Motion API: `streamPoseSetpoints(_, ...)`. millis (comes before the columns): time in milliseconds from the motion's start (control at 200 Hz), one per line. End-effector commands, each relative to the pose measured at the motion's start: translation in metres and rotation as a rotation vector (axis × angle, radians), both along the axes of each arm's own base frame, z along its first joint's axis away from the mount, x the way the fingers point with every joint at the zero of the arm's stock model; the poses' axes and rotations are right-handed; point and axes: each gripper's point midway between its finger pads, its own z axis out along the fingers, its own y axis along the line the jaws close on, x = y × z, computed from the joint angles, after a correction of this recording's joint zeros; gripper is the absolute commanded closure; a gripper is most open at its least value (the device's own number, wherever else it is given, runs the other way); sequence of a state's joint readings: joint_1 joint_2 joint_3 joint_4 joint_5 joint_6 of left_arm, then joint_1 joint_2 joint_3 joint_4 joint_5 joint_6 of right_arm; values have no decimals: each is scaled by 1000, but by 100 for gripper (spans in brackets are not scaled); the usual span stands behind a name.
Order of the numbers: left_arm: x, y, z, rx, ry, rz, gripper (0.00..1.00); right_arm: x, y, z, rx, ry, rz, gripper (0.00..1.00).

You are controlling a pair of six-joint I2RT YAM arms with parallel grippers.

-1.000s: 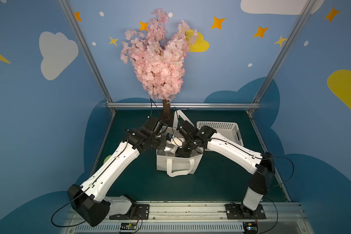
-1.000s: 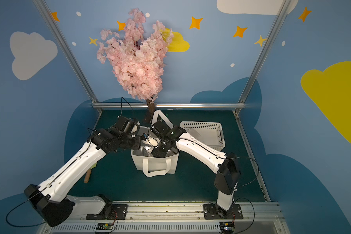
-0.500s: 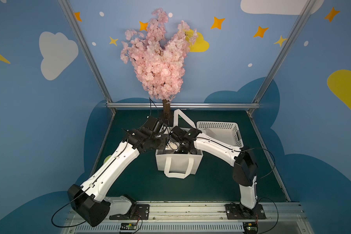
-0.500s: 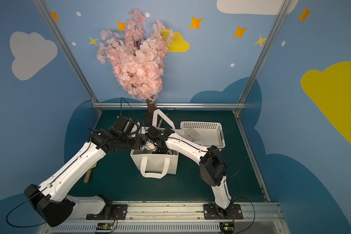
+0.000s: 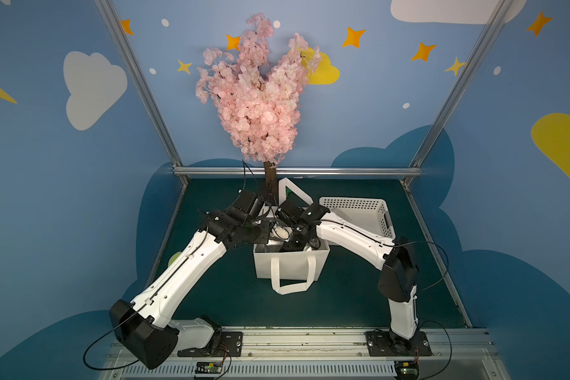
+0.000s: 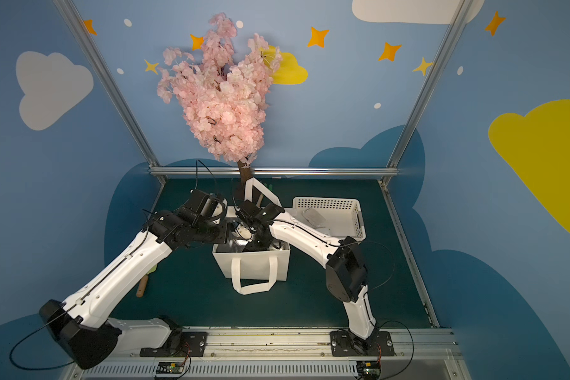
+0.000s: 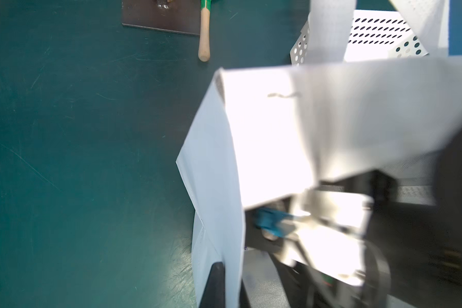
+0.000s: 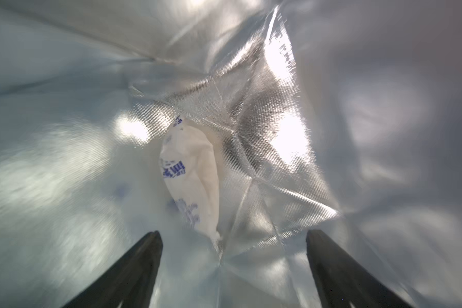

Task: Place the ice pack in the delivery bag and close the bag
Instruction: Place the ice pack in the delivery bag, then pick up the ice pack from the bin.

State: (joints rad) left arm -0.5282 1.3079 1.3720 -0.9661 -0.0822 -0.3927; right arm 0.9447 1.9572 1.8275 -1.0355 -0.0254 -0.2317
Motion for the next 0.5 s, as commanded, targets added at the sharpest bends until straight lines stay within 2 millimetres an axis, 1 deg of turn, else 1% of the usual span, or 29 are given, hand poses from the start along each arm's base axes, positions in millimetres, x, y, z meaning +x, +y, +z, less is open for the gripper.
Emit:
streamPoseSetpoints(0,0,2,6,-11,-27,7,97,3,-15,55,83,-72,-33,7)
streamPoseSetpoints(95,2,2,6,-6,-26,7,97,4,-29,81,122,-117,-57,5)
streamPoseSetpoints(295,6,2,7,15,-37,-7,97,17,-70,129,205,-210,-175,4)
streamPoseSetpoints(355,8,2,6,27,-42,-13,97,26,-85,141,246,-228,-238,4)
streamPoseSetpoints(395,9,3,6,33,-45,-13,97,35,-97,148,277,-242,-295,2)
streamPoseSetpoints(496,11,4,7,40,-49,-15,97,54,-124,159,357,-250,-414,1)
